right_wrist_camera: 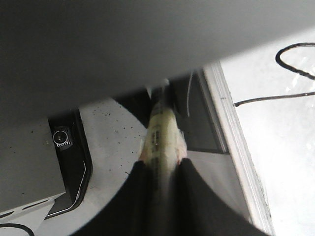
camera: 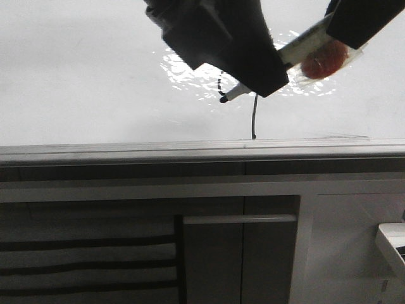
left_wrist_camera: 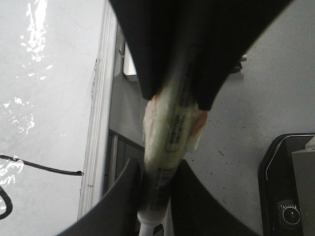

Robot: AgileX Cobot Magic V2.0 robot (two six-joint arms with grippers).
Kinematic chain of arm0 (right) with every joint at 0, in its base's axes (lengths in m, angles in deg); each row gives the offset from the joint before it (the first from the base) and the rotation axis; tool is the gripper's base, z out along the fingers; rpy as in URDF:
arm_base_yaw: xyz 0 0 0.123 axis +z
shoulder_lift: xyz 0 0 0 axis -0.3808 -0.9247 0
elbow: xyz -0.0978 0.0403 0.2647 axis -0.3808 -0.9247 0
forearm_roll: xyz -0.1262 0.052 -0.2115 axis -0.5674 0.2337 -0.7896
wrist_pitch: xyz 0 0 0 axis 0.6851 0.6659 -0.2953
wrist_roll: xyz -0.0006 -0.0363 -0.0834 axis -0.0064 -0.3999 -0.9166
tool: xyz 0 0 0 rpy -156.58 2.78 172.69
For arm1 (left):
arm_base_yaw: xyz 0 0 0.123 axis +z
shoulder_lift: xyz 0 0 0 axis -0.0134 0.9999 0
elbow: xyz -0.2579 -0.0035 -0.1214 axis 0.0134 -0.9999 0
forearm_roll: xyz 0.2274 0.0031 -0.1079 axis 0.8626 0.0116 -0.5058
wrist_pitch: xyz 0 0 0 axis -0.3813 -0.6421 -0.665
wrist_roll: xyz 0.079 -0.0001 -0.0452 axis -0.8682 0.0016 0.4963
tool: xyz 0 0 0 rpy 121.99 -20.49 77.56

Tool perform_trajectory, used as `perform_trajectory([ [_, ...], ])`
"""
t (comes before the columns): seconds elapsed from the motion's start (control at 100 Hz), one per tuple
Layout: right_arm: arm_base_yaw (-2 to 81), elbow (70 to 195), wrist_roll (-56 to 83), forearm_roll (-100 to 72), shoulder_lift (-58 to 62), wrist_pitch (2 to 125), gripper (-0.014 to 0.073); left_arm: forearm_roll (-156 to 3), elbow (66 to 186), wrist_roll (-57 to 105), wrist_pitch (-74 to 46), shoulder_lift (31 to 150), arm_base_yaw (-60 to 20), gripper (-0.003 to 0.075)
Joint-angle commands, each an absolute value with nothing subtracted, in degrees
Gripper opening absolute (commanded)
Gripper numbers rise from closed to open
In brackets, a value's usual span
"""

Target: Write number 9 on whiteboard

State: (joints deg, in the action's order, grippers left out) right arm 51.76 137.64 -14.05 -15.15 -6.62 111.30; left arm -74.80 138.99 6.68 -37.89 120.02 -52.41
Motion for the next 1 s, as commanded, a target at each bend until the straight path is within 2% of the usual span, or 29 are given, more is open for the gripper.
perform_trajectory([
  [0.0,51.9,139.6,-13.7,-12.5,-5.1,110.5,0.0111,-76.9,140.9,9.0,-34.0,118.3,-52.1,-0.0011],
  [0.08,51.8,139.6,-13.0,-12.8,-5.1,110.2,0.0234,-76.9,140.9,9.1,-34.2,118.3,-51.4,-0.0013],
  [0.18,51.2,139.7,-10.2,-14.9,-4.2,109.9,0.0294,-76.9,140.9,9.3,-35.4,118.3,-50.1,-0.0013],
  [0.42,43.8,139.6,5.3,-27.5,2.6,107.9,0.0292,-70.1,140.9,25.1,-36.8,115.7,-44.1,-0.0013],
  [0.7,38.5,139.5,6.5,-27.6,5.6,107.8,0.0292,-45.8,136.1,57.3,-44.2,108.4,-35.7,-0.0013],
  [0.86,38.5,139.5,6.5,-27.6,5.6,106.6,0.0292,-33.3,126.6,73.9,-38.2,104.0,-30.9,-0.0013],
  [0.99,38.5,139.5,6.5,-27.6,5.6,105.9,0.0292,-31.8,121.8,80.5,-31.5,103.6,-25.3,-0.0013],
])
